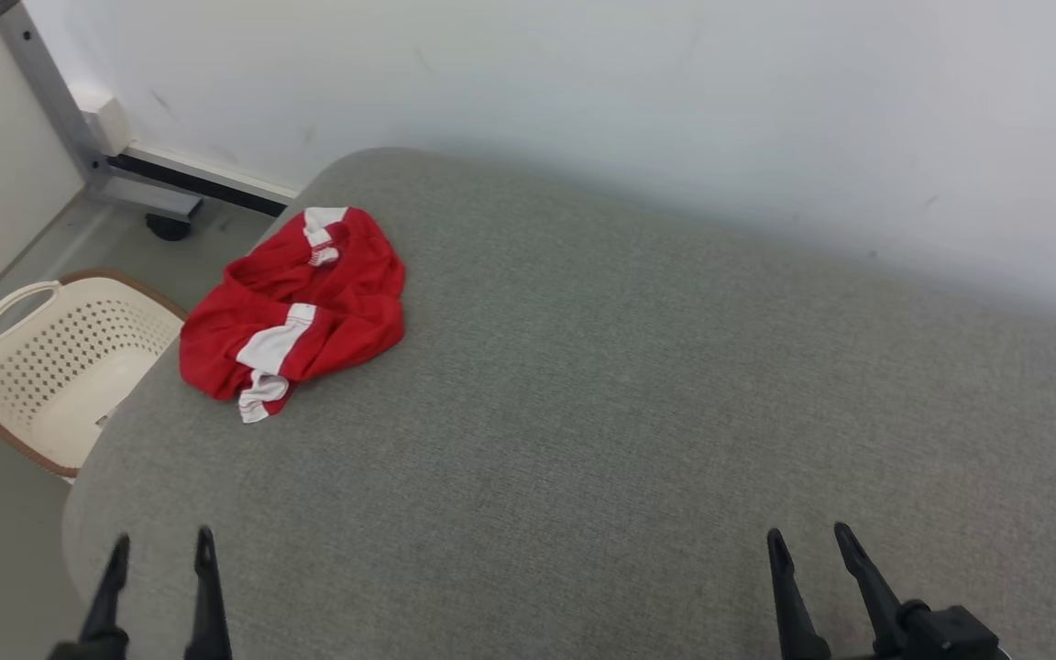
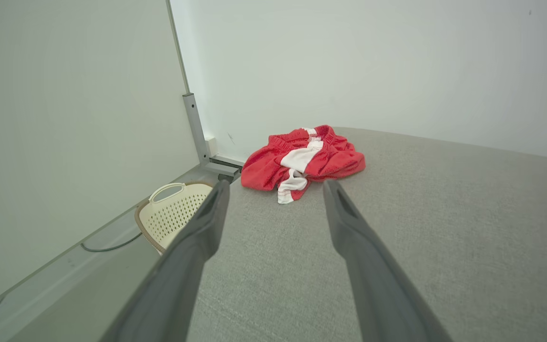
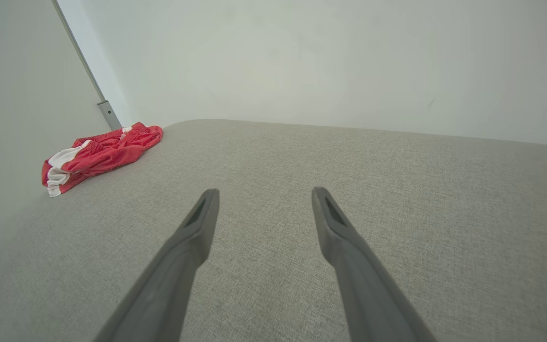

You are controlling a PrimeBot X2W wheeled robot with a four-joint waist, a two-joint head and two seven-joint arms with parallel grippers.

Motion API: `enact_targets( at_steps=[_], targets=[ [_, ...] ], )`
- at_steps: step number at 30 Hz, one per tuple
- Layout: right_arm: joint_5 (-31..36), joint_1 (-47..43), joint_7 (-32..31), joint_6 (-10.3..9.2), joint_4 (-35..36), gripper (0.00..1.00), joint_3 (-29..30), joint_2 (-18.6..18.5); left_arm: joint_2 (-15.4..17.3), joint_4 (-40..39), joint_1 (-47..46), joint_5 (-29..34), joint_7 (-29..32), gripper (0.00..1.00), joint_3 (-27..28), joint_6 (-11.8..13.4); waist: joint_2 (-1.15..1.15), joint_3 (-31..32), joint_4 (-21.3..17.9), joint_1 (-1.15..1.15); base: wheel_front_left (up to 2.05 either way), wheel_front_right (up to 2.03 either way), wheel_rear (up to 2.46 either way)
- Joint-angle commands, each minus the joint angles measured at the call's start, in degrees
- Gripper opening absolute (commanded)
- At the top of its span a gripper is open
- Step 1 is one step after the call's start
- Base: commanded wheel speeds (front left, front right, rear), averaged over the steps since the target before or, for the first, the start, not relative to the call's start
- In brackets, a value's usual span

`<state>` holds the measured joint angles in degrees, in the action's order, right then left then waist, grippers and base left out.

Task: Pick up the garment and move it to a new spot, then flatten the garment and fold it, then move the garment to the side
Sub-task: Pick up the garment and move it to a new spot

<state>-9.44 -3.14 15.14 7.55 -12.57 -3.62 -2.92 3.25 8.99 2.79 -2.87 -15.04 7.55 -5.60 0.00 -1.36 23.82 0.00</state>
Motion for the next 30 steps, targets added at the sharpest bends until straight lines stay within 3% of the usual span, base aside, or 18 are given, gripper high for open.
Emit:
enact_targets(
  at_steps=[1, 9, 30],
  targets=[
    [0.75, 1.22, 0.04, -0.10, 0.25, 1.00, -0.41, 0.05, 0.75, 0.82, -2.92, -0.92, -0.14, 1.00, 0.86, -0.39, 0.00, -1.20, -1.71, 0.00, 0.00, 0.00, 0.00],
    [1.45, 5.13, 0.05, -0.10, 1.38, 1.00, -2.04, -1.46, 3.81, 6.50, -14.42, -2.94, -0.14, 1.00, 3.18, -0.95, 0.00, -5.56, -6.49, 0.00, 0.00, 0.00, 0.00],
    [1.75, 16.58, 0.04, -0.11, 4.62, 1.00, -5.98, -2.17, 18.15, 28.80, -43.59, -6.71, 2.08, 1.00, 6.07, -1.74, 0.00, -19.17, -22.19, 0.00, 0.00, 0.00, 0.00]
  ],
)
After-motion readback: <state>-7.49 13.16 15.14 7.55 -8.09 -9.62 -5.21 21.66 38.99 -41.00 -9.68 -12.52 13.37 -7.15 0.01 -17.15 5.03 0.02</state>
